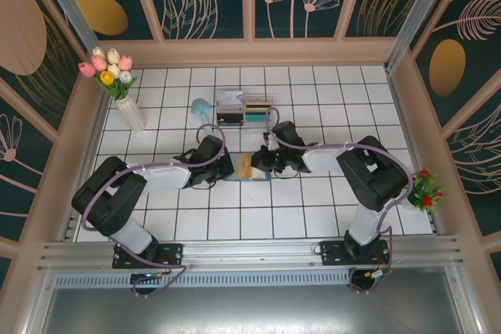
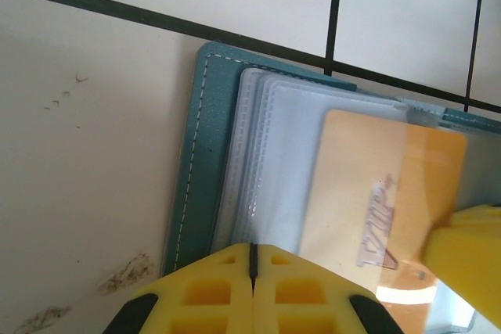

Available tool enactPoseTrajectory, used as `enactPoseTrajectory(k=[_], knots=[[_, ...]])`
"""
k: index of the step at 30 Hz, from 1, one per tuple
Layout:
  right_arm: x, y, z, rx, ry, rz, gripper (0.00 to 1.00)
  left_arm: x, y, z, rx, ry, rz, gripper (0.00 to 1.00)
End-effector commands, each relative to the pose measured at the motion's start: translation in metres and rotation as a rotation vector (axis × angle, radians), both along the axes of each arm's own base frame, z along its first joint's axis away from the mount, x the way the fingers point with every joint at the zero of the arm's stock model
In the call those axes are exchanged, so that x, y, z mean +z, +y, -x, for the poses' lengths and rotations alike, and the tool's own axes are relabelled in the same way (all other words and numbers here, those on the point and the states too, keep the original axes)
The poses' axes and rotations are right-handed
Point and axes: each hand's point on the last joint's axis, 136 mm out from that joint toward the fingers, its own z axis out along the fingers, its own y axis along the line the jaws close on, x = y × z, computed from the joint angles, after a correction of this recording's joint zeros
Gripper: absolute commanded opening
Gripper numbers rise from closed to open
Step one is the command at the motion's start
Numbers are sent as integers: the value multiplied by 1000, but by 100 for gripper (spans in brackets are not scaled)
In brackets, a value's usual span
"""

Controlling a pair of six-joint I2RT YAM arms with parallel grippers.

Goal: Take the credit cards out of the card holder

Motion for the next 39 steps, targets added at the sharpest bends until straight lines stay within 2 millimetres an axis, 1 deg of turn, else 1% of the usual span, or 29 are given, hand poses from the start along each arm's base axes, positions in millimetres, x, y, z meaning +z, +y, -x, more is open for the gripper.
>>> enactPoseTrajectory(k=[1, 5, 8, 10, 13, 14, 16, 18, 19, 21, 23, 24, 26, 28, 30, 33, 36, 39], knots=[[0, -20, 9, -8, 2, 43, 0, -23, 18, 22, 3, 85, -75, 0], [13, -27, 9, -11, -22, 17, 0, -20, 14, 19, -6, 79, -68, 0], [28, -28, 8, 1, -61, -23, 0, -12, 9, 12, -15, 58, -58, 0], [40, -29, 7, 7, -92, -52, 0, -2, 0, 8, -34, 39, -27, 0], [52, -32, 9, 20, -126, -83, 0, 17, -16, 1, -70, 8, 48, 0], [55, -38, 6, 12, -135, -96, 0, 25, -21, -2, -82, -6, 67, 1], [63, -47, 0, -7, -149, -120, 0, 44, -29, -10, -96, -39, 107, 5], [75, -52, -5, -13, -164, -167, 0, 69, -34, -19, -99, -86, 155, 11], [81, -52, -7, -8, -177, -190, 0, 80, -36, -22, -103, -103, 179, 14], [97, -52, -12, 4, -211, -237, 0, 108, -37, -30, -115, -151, 260, 17], [109, -53, -17, 14, -235, -275, 0, 131, -35, -34, -124, -184, 347, 22], [113, -53, -19, 20, -239, -295, 0, 142, -32, -36, -127, -199, 388, 26], [120, -54, -23, 24, -247, -322, 0, 157, -29, -37, -146, -222, 453, 36], [128, -53, -26, 32, -256, -353, 0, 167, -27, -36, -163, -234, 510, 45], [137, -50, -28, 41, -264, -386, 0, 178, -33, -32, -201, -243, 574, 57], [154, -45, -27, 65, -274, -454, 0, 189, -43, -25, -250, -242, 684, 68], [169, -40, -22, 97, -279, -510, 0, 195, -50, -20, -291, -240, 761, 71], [181, -34, -16, 135, -287, -544, 0, 198, -55, -17, -328, -233, 796, 72]])
